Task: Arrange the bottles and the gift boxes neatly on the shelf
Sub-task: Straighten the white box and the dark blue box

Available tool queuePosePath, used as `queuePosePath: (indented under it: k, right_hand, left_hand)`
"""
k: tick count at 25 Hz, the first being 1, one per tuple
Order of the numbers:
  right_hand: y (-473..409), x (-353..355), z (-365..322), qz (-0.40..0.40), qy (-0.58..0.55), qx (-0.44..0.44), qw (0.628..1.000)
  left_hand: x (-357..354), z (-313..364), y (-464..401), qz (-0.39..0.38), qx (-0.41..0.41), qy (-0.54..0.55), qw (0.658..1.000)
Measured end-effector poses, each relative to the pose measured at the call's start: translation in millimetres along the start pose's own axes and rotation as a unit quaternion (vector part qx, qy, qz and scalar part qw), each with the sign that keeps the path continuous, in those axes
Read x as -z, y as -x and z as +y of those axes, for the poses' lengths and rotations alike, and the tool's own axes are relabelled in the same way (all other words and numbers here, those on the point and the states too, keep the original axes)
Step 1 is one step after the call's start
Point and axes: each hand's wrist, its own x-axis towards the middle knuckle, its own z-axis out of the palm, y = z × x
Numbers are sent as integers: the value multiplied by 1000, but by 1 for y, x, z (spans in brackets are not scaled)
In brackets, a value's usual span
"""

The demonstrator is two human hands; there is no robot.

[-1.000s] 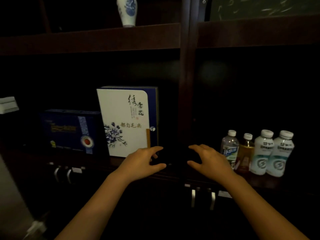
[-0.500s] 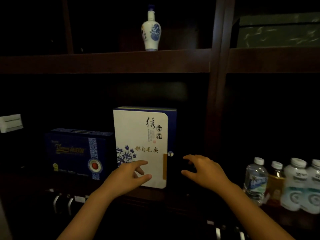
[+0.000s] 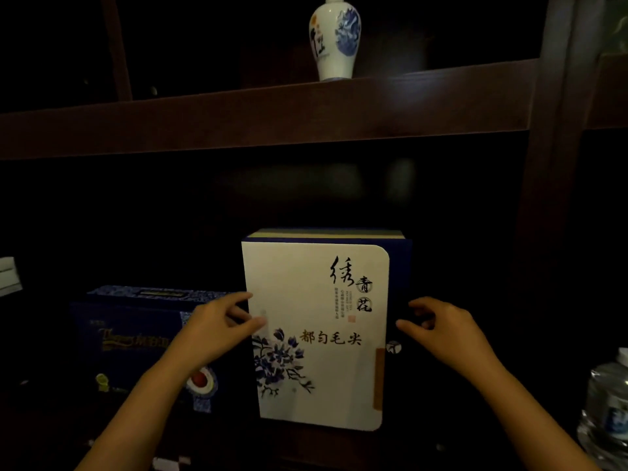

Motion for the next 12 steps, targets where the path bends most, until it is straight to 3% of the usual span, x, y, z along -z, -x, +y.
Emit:
queuePosePath:
  k: [5,12]
  right_hand:
    - [-16,-2,0,101,-23,-108,989]
    - [-28,-5,-35,69,-92,-135,984]
  left_hand:
    - [21,-30,-59,31,-23,96,995]
    - [2,-35,-100,0,-92,69,993]
